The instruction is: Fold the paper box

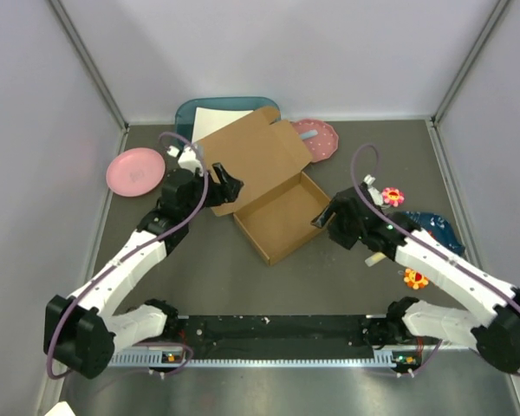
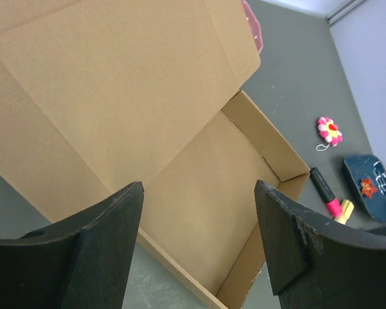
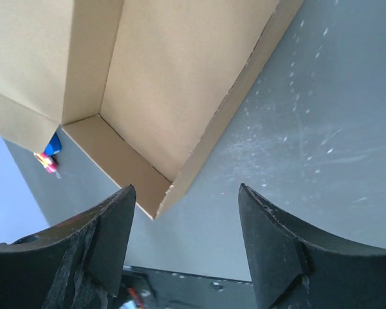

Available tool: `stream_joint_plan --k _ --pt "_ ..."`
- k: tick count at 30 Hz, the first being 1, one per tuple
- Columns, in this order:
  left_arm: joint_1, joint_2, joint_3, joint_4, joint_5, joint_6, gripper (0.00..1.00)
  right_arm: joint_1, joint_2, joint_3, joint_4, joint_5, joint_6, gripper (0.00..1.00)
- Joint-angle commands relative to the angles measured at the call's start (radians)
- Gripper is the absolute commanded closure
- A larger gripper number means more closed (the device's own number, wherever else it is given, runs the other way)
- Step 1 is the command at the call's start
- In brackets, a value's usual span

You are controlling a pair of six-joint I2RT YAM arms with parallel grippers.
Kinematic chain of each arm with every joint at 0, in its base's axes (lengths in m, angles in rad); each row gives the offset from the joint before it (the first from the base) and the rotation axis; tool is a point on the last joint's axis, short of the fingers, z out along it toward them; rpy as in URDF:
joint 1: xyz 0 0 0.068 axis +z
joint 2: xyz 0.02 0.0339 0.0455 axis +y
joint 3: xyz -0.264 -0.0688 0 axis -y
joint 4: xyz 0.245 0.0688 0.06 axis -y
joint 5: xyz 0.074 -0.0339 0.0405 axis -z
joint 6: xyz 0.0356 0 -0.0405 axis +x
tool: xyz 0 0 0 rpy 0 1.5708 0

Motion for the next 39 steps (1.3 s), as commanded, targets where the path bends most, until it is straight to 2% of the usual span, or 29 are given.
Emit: stream_joint_plan --k 1,5,11,13,14,16,18,19,20,22,30,39 --pt "-0.001 0.107 0.195 -0.074 0.032 0.083 0.25 0.011 -0.16 0.012 -0.067 0.131 -0.248 0.34" --pt "-0.001 0.222 0.326 -0.143 0.124 0.093 0.28 0.011 -0.253 -0.006 -0.055 0.189 -0.34 0.34" --pt "0.001 0.258 0.337 -0.142 0.098 0.11 0.28 0.011 -0.324 -0.014 -0.021 0.209 -0.541 0.34" --pt "0.001 0.258 0.337 -0.154 0.091 0.114 0.28 0.008 -0.333 0.006 -0.044 0.263 -0.646 0.34" --pt "0.001 0.255 0.331 -0.157 0.088 0.111 0.28 0.006 -0.33 0.015 -0.058 0.339 -0.67 0.33" --pt "0.001 0.227 0.293 -0.154 0.077 0.099 0.28 -0.055 -0.313 0.043 -0.095 0.392 -0.704 0.33" --pt "0.001 0.177 0.253 -0.116 0.066 0.071 0.28 -0.163 -0.274 0.037 -0.122 0.334 -0.692 0.33" --pt "0.001 0.157 0.208 -0.102 0.063 0.061 0.28 -0.3 -0.26 0.026 -0.123 0.271 -0.678 0.33" --pt "0.001 0.134 0.184 -0.067 0.061 0.048 0.28 -0.376 -0.231 0.014 -0.116 0.16 -0.661 0.33" --pt "0.001 0.071 0.119 -0.039 0.064 0.015 0.28 -0.49 -0.194 -0.025 -0.087 0.099 -0.64 0.33" --pt "-0.001 -0.023 -0.007 -0.022 0.141 -0.05 0.28 -0.495 0.093 0.016 0.025 0.094 -0.703 0.34" --pt "-0.001 -0.087 -0.073 0.015 0.149 -0.047 0.28 -0.497 0.253 0.049 0.055 0.162 -0.813 0.36"
